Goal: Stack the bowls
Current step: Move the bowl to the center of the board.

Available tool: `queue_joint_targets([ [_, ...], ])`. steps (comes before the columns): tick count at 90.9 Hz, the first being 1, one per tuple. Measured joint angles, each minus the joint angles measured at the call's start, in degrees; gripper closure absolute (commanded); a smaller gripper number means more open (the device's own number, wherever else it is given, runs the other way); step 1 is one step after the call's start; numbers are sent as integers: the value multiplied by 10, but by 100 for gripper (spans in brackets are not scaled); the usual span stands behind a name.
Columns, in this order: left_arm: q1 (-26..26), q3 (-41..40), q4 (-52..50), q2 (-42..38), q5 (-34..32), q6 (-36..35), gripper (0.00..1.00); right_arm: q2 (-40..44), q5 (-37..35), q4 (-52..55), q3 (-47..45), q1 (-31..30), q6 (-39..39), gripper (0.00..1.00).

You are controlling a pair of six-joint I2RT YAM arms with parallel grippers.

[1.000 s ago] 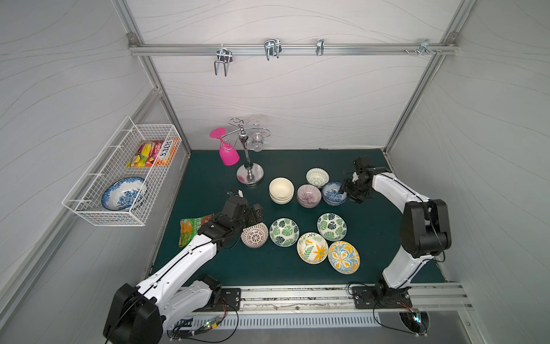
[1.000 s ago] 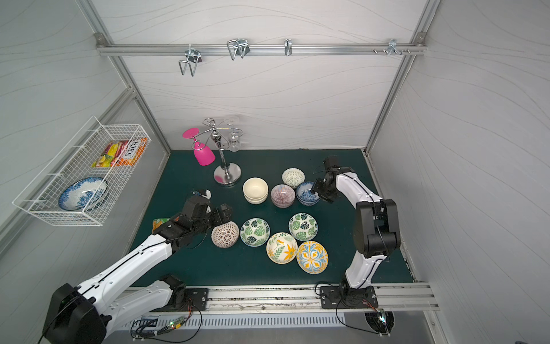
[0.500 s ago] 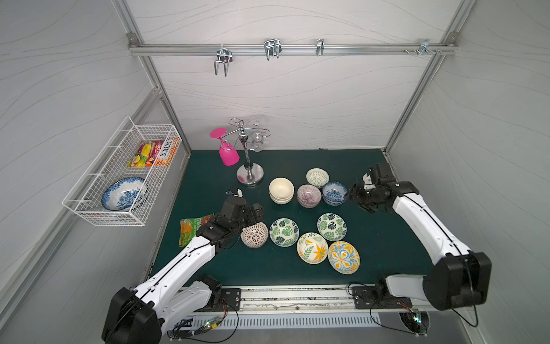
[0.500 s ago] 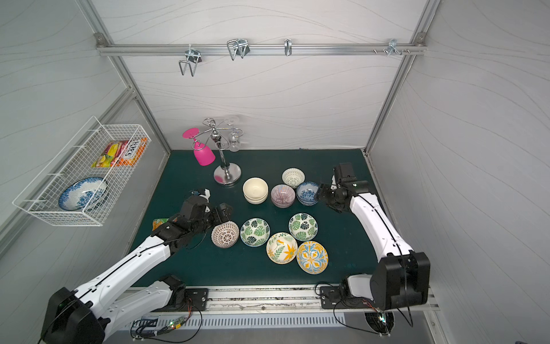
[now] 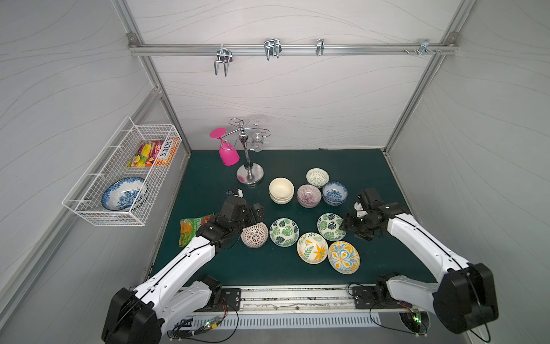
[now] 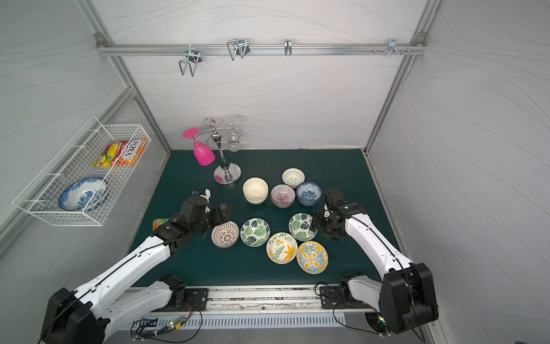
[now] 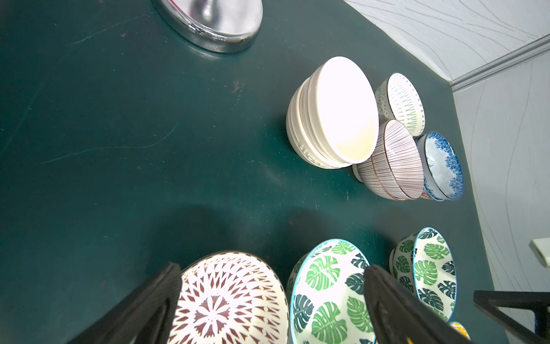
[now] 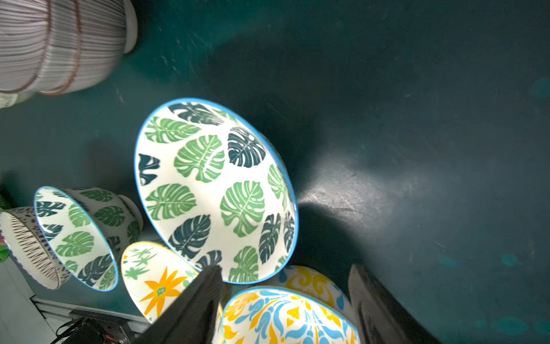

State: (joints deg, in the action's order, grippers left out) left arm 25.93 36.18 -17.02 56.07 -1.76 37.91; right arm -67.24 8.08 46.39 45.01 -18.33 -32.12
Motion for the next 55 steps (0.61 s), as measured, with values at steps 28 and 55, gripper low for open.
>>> queue_joint_targets([
  [28, 0, 0, 0, -5, 1, 0, 0, -25, -3, -48, -12, 0, -15, 36],
  [55, 0, 0, 0, -5, 1, 0, 0, -73, -3, -98, -15, 0, -31, 50],
])
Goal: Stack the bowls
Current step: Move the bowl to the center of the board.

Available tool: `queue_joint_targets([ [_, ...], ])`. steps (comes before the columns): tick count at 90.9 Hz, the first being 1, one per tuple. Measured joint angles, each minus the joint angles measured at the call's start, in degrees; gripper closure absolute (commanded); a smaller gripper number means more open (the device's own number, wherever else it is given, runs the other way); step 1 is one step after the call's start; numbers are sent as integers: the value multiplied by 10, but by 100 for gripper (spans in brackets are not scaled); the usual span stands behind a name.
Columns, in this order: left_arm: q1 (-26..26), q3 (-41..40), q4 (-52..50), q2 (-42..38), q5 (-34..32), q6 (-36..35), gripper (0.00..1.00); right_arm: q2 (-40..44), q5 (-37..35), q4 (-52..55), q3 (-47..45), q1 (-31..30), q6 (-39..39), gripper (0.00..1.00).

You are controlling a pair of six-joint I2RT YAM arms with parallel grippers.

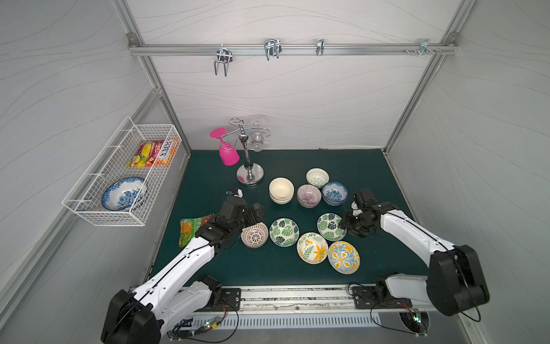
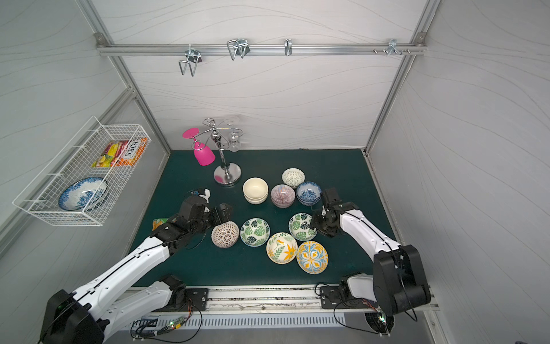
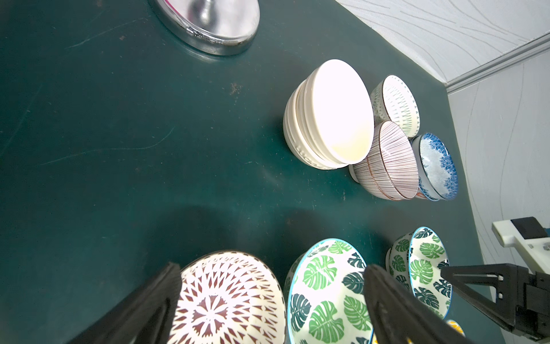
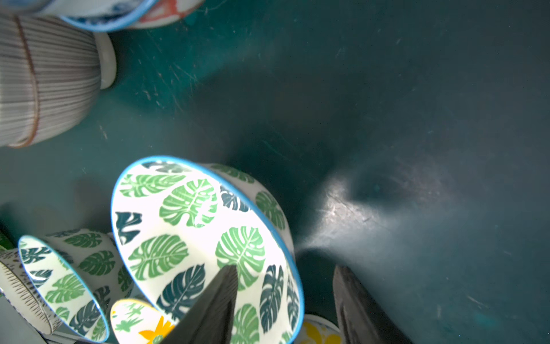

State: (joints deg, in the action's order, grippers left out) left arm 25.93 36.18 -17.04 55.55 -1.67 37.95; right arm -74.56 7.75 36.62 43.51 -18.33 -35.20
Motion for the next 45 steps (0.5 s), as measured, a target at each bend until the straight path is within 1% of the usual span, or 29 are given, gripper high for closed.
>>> queue_joint_targets([
  [8, 0, 0, 0, 0, 0, 0, 0, -11, 0, -13, -2, 0, -3, 55],
  [17, 0, 0, 0, 2, 0, 0, 0, -23, 1, -25, -5, 0, -5, 62],
  [20, 0, 0, 0, 2, 0, 0, 0, -28, 2, -30, -5, 0, -7, 66],
  [33, 0, 0, 0, 4, 0, 0, 0, -45, 5, -42, -6, 0, -8, 90],
  [40, 0, 0, 0, 5, 0, 0, 0, -48, 16, -44, -2, -1, -10, 99],
  [45, 0, 0, 0, 5, 0, 0, 0, -51, 11, -49, 4, -2, -13, 100],
])
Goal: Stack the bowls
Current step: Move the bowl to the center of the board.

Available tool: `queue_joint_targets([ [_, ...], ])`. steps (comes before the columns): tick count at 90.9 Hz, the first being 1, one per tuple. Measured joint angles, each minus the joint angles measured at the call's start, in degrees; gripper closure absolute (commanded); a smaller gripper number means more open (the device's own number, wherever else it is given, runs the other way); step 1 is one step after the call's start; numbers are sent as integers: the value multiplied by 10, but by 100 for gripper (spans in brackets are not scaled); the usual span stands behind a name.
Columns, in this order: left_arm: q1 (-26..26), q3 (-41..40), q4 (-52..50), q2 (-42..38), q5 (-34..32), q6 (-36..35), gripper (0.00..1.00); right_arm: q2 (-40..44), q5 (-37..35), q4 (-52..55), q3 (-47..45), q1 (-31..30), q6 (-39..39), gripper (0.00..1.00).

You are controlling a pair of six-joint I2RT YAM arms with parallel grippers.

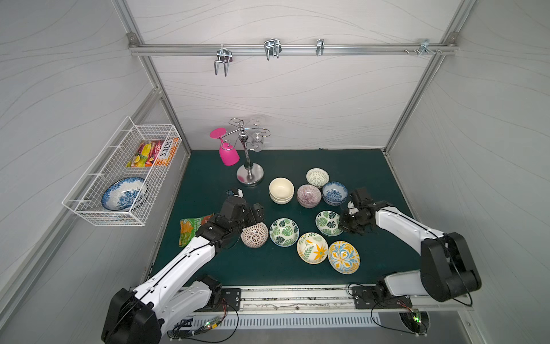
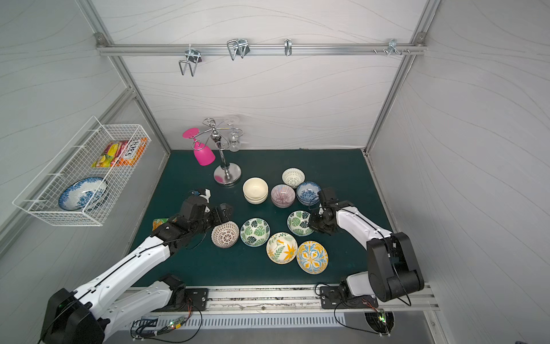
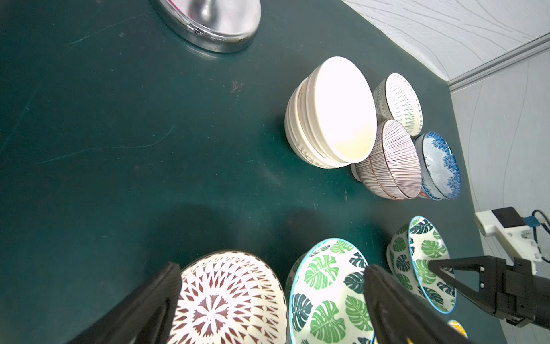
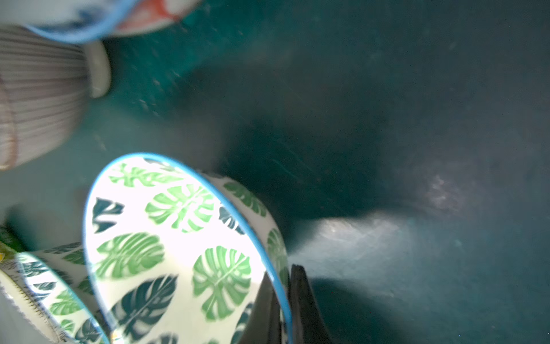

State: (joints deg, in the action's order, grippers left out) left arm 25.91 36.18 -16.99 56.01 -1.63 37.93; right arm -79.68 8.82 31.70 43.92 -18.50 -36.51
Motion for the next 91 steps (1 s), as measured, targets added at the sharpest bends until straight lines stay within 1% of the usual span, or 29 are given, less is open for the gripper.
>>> queue_joint_targets([
  [31, 0, 0, 0, 1, 0, 0, 0, -26, -7, -8, 23, -4, -3, 100],
  [68, 0, 0, 0, 1, 0, 0, 0, -63, -31, -44, 48, -29, -16, 100],
  [74, 0, 0, 0, 1, 0, 0, 0, -64, -37, -45, 48, -31, -16, 92],
  [84, 0, 0, 1, 1, 0, 0, 0, -64, -47, -45, 48, -34, -17, 64],
  [91, 0, 0, 1, 1, 0, 0, 0, -63, -54, -45, 48, -34, -16, 50],
])
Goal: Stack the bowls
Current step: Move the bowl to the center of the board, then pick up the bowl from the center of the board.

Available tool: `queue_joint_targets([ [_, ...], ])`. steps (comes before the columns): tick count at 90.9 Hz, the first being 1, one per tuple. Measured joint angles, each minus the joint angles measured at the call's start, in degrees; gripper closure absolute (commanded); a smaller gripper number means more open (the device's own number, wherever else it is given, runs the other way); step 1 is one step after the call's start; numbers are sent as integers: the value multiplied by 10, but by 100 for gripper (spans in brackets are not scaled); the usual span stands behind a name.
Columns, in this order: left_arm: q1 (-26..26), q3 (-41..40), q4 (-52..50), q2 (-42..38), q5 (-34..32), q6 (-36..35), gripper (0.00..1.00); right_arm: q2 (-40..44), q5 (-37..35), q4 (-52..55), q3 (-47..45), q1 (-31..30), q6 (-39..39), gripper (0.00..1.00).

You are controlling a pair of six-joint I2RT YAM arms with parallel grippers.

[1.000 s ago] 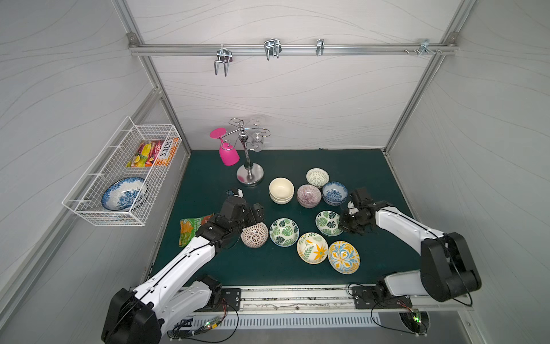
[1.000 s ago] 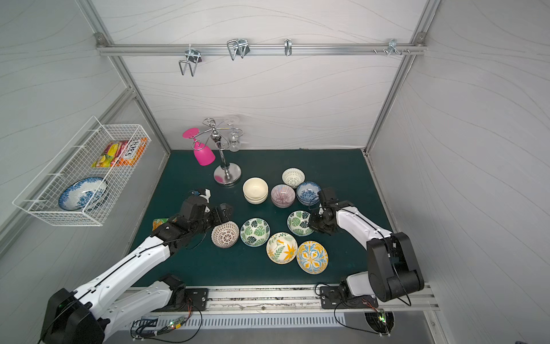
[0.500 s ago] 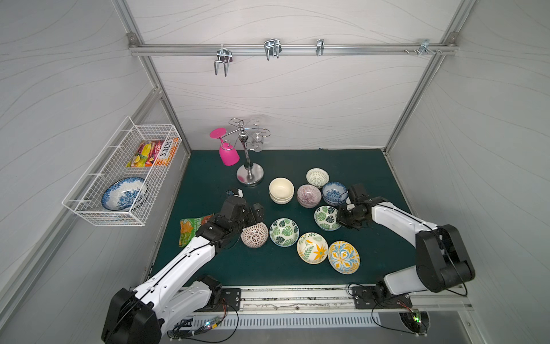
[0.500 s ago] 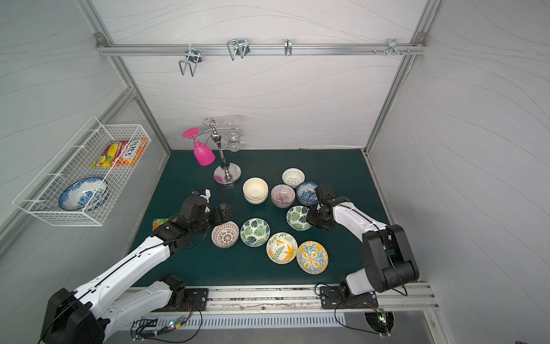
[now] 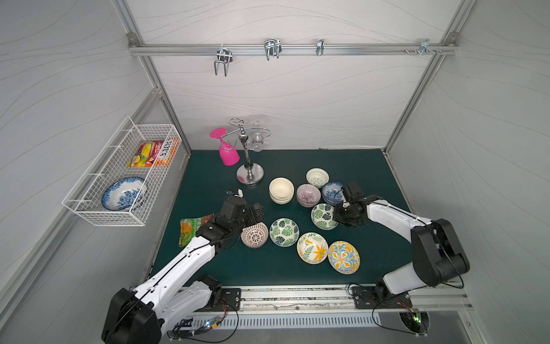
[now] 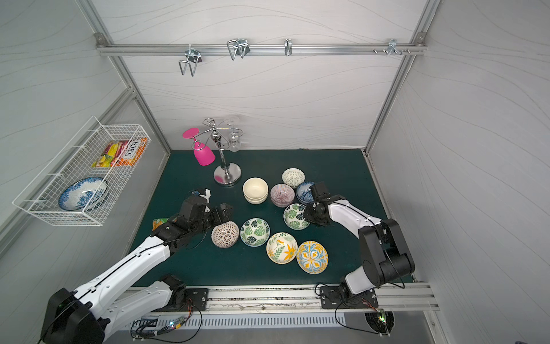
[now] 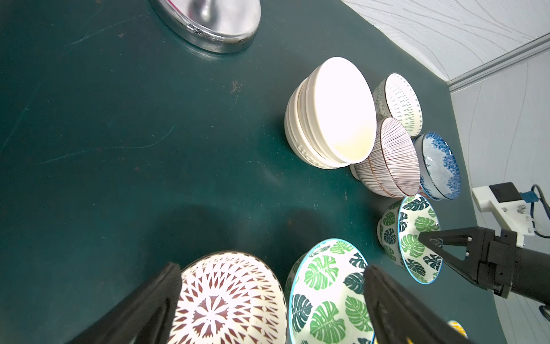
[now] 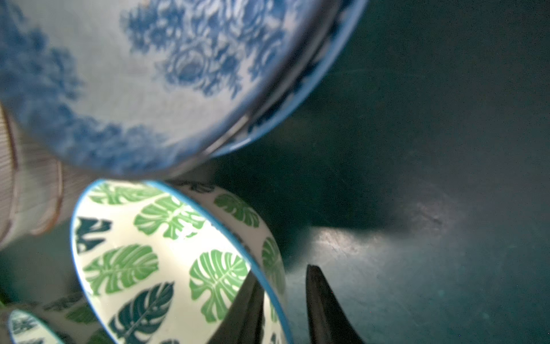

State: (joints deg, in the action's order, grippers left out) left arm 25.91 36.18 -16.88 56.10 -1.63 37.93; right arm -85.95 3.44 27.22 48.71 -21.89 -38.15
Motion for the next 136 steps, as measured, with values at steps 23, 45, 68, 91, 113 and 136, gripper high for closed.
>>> queue_joint_targets([
  [23, 0, 0, 0, 0, 0, 0, 0, 47, -13, 28, 1, -10, 6, 37],
  [45, 0, -5, -1, -17, 0, 1, 0, 98, -22, 77, 50, -136, 20, 36],
  [68, 0, -7, -36, -60, -2, 20, 0, 20, -41, 93, 116, -285, 19, 37],
  [91, -1, -38, -58, -132, -1, 35, 0, -95, -47, 92, 172, -314, 20, 38],
  [113, -1, -45, -56, -123, 0, 37, 0, -156, -42, 84, 207, -314, 20, 47],
  [136, -4, -45, -55, -104, 2, 37, 0, -163, -37, 73, 212, -314, 21, 77],
])
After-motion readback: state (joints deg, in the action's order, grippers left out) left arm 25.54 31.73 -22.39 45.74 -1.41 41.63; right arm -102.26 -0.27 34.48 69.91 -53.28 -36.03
